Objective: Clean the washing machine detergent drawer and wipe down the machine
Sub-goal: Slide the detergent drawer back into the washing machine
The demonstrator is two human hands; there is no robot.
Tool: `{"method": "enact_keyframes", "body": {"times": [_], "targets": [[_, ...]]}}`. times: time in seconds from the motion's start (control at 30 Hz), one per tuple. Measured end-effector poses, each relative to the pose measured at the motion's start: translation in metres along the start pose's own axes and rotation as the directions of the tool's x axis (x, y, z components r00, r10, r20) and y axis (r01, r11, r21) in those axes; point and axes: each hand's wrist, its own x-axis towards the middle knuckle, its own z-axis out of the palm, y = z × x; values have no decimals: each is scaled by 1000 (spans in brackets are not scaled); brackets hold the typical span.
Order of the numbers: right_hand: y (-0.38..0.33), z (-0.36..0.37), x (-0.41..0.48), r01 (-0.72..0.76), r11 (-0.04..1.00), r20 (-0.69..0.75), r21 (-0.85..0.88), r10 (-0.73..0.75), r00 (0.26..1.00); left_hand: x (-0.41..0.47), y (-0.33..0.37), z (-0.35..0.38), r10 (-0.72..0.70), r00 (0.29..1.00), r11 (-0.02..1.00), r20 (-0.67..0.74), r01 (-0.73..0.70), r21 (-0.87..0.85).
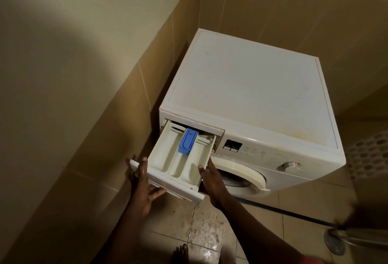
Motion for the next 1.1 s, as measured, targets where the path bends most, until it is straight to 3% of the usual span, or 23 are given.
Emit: {"method": "enact_keyframes", "body": {"times": [0.17,0.4,0.6,0.83,1.1], "targets": [[-3,-2,-3,-7,1000,33,-3,7,999,6,0,-4,15,999,994,-39,-11,108],[-2,-13,-9,106,989,-16,-102,-109,994,-5,-25,-3,-36,999,998,-8,36,-47],[-2,-17,-7,114,988,-5,-104,-116,993,-6,-24,2,-5,1000,999,-15,4,-47],[4,-13,-12,202,963,-83,-181,-220,972,-5,-27,0,-24,1000,997,-13,23,-67],[3,-9,-10,204,965,-137,-162,-227,964,-1,-19,-1,-2,1000,998,17,3,-58]]}}
